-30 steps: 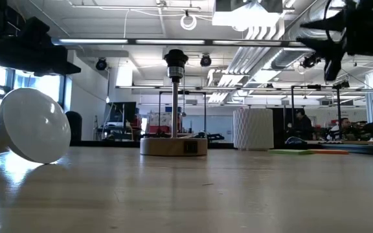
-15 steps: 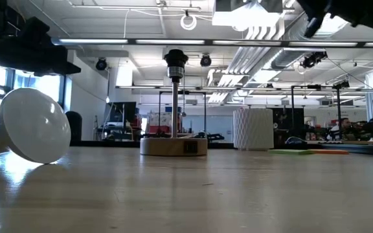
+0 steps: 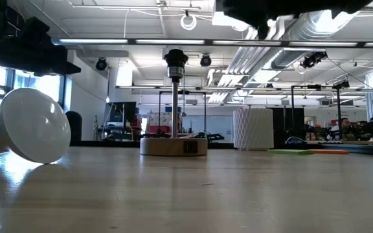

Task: Screw lightbulb
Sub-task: Insert the white lightbulb into the brown lamp

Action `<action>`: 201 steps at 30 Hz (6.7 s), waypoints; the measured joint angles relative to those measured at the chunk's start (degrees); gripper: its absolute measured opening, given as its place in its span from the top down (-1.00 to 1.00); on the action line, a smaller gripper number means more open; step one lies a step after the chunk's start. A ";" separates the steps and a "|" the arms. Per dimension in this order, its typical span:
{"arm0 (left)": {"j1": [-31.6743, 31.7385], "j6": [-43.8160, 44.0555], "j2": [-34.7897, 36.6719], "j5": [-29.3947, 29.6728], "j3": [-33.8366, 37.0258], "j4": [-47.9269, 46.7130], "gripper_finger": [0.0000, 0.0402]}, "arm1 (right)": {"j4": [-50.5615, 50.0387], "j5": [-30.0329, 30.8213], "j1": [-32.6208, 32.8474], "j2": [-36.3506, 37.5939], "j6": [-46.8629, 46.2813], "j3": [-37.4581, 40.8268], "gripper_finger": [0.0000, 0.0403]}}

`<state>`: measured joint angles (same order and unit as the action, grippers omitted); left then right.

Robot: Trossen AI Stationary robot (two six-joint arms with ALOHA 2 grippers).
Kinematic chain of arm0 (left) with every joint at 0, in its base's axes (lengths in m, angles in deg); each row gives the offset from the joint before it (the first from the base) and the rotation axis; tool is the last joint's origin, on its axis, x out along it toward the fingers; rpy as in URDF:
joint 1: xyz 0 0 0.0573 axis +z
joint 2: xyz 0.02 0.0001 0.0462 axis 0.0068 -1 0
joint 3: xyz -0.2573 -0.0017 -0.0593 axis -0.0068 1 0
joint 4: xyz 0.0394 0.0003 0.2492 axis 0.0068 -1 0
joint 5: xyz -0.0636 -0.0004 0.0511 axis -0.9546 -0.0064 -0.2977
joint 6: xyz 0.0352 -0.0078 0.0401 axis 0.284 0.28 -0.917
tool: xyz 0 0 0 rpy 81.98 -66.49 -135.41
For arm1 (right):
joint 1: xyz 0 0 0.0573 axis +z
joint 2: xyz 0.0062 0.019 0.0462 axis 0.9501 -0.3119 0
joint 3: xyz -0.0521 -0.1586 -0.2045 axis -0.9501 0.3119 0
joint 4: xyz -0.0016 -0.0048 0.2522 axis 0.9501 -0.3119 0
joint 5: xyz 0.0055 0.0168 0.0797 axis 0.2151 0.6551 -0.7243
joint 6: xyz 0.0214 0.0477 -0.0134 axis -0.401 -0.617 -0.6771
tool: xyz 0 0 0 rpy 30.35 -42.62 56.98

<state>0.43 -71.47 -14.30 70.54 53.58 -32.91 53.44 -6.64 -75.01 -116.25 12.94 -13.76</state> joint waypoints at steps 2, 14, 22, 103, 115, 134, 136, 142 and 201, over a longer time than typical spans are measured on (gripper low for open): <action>0.01 -0.01 0.00 0.00 0.00 0.01 0.99 | -1.74 -6.64 -2.36 -3.93 0.15 -1.12 0.39; 0.00 3.44 0.00 0.00 0.00 -0.02 0.99 | 16.94 -24.68 -9.35 -29.98 -5.49 -1.15 0.38; 0.00 12.30 0.00 -0.02 0.00 0.01 0.99 | 18.74 -20.10 -9.89 -34.47 -6.86 -1.15 0.38; -0.02 28.59 -0.02 -0.26 0.00 0.06 0.99 | 8.41 38.03 13.79 -15.76 -7.72 6.63 0.32; -0.02 28.57 -0.02 -0.26 0.00 0.02 0.99 | 11.67 34.14 12.96 -19.10 -13.96 6.41 0.17; 0.00 28.56 -0.01 -0.24 0.00 0.04 0.99 | 6.46 35.73 16.20 -12.85 -2.42 4.62 0.05; 0.00 28.55 0.00 -0.24 0.00 0.01 0.99 | 5.67 38.69 17.27 -11.75 -0.91 4.00 0.05; 0.00 28.55 0.00 -0.24 0.00 0.00 1.00 | 5.81 41.29 18.60 -10.92 1.85 2.54 0.04; 0.00 28.55 -0.01 -0.24 0.00 0.00 1.00 | 2.54 21.22 11.39 -16.70 -1.48 2.48 -0.19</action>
<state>0.43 -42.93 -14.31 70.30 53.58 -32.91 55.98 14.58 -63.63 -132.95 11.46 -11.29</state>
